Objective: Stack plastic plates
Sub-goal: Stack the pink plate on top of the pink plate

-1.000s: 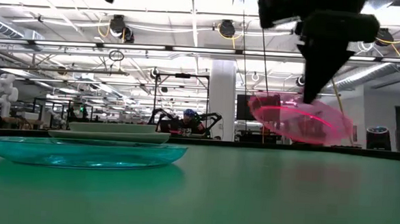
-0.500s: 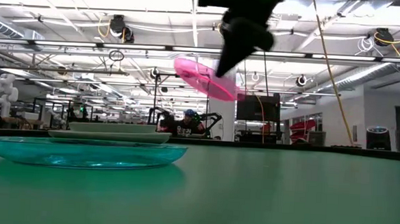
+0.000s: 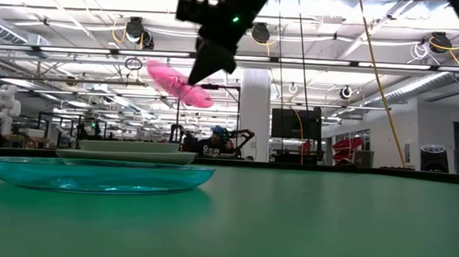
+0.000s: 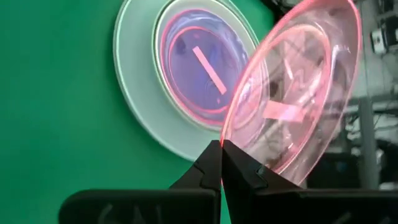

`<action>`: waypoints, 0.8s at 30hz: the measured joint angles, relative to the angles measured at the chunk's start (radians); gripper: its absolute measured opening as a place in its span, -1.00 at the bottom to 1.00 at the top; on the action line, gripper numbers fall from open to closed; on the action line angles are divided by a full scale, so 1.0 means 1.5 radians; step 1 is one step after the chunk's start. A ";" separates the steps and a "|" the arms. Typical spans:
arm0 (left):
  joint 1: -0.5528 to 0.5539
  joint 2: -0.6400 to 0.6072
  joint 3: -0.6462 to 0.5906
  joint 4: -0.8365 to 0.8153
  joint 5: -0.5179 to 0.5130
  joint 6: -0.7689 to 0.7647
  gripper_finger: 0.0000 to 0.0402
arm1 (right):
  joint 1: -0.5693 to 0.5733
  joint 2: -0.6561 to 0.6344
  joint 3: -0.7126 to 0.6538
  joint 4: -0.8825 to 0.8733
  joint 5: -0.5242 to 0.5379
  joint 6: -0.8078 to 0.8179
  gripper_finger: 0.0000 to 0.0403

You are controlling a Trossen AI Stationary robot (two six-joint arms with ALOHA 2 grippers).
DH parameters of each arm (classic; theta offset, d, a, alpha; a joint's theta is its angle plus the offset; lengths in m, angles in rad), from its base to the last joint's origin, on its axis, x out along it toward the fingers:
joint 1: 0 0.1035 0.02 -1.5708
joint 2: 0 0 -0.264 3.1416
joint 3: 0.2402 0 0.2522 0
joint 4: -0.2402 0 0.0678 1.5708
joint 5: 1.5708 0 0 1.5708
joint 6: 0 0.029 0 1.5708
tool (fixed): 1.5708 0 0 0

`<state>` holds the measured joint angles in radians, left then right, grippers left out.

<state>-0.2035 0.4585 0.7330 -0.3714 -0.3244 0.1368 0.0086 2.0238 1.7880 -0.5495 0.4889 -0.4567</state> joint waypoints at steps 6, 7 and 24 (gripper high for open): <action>0.000 -0.014 -0.003 -0.012 0.000 -0.001 -0.62 | -0.020 0.120 0.155 -0.051 -0.003 -0.112 -1.00; 0.000 -0.014 -0.004 -0.019 0.000 -0.001 -0.62 | -0.023 0.138 0.180 -0.060 -0.012 -0.126 -1.00; 0.000 -0.014 -0.004 -0.046 0.000 -0.023 -0.62 | -0.045 0.267 0.287 -0.101 -0.102 -0.267 -1.00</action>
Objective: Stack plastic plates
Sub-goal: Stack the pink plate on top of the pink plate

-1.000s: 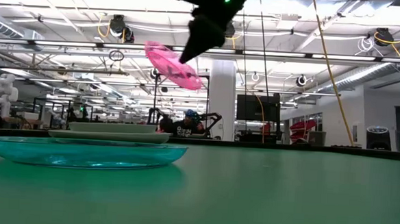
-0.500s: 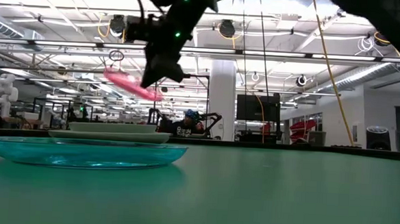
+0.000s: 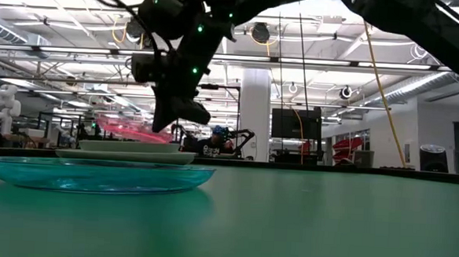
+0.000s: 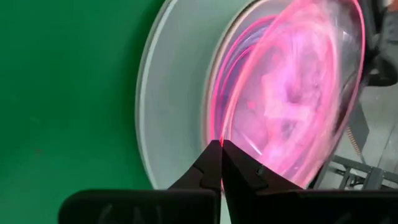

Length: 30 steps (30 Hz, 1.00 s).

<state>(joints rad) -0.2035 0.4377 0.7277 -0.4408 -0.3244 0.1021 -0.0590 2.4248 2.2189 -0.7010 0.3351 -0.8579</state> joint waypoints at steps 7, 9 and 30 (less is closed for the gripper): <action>0.000 0.000 0.000 -0.006 0.000 -0.013 -0.62 | -0.005 0.007 0.000 0.017 0.001 0.000 -1.00; 0.000 0.000 0.000 -0.013 0.000 -0.017 -0.62 | -0.005 0.007 0.000 0.024 0.001 -0.003 -0.99; 0.000 0.000 0.000 -0.034 0.000 -0.046 -0.62 | 0.018 -0.008 0.000 0.006 0.198 0.096 -0.53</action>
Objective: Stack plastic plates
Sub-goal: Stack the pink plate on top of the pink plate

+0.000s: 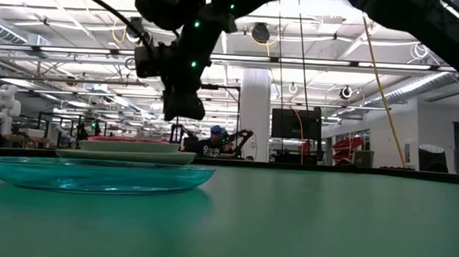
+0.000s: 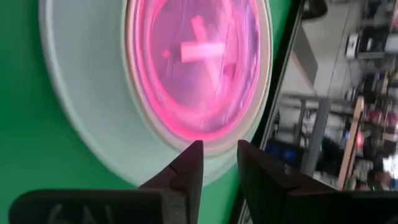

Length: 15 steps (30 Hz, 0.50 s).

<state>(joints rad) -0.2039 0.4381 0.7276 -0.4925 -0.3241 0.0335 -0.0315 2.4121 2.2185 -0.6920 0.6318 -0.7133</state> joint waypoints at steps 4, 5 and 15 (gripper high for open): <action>0.001 0.006 0.000 -0.024 0.000 -0.028 -0.62 | 0.014 -0.029 0.000 -0.080 0.028 0.081 -0.57; 0.001 0.010 0.000 -0.032 -0.002 -0.035 -0.62 | 0.018 -0.039 0.000 -0.106 0.031 0.107 -0.58; 0.001 0.142 0.000 -0.051 -0.069 -0.119 -0.62 | 0.048 -0.141 0.000 -0.349 -0.062 0.366 -0.80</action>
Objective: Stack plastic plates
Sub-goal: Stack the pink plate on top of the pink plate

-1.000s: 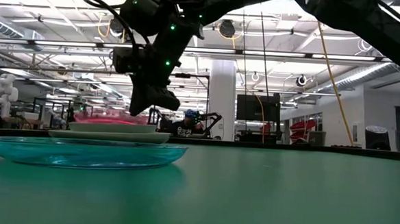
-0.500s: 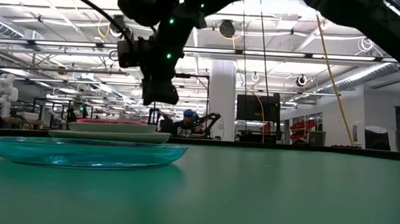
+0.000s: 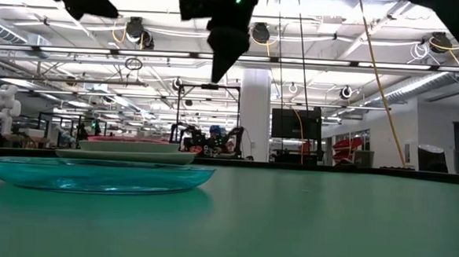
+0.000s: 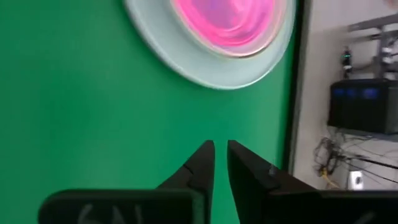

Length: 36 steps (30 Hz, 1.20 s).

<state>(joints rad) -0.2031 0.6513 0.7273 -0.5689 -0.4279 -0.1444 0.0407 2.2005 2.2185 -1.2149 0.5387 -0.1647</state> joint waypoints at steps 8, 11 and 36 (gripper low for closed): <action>0.026 0.160 0.000 -0.003 -0.052 -0.022 -0.62 | 0.056 -0.035 0.000 -0.062 -0.013 0.023 -0.98; 0.057 0.211 0.000 -0.004 -0.049 -0.020 -0.62 | 0.074 -0.044 0.000 -0.066 -0.026 0.022 -0.99; 0.353 0.342 0.000 0.071 0.199 0.217 -0.62 | 0.081 -0.487 -0.709 0.605 -0.080 -0.025 -1.00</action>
<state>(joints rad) 0.3262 1.1640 0.7273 -0.4623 -0.1299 0.1810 0.1618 1.4705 1.1551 -0.3072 0.4183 -0.2024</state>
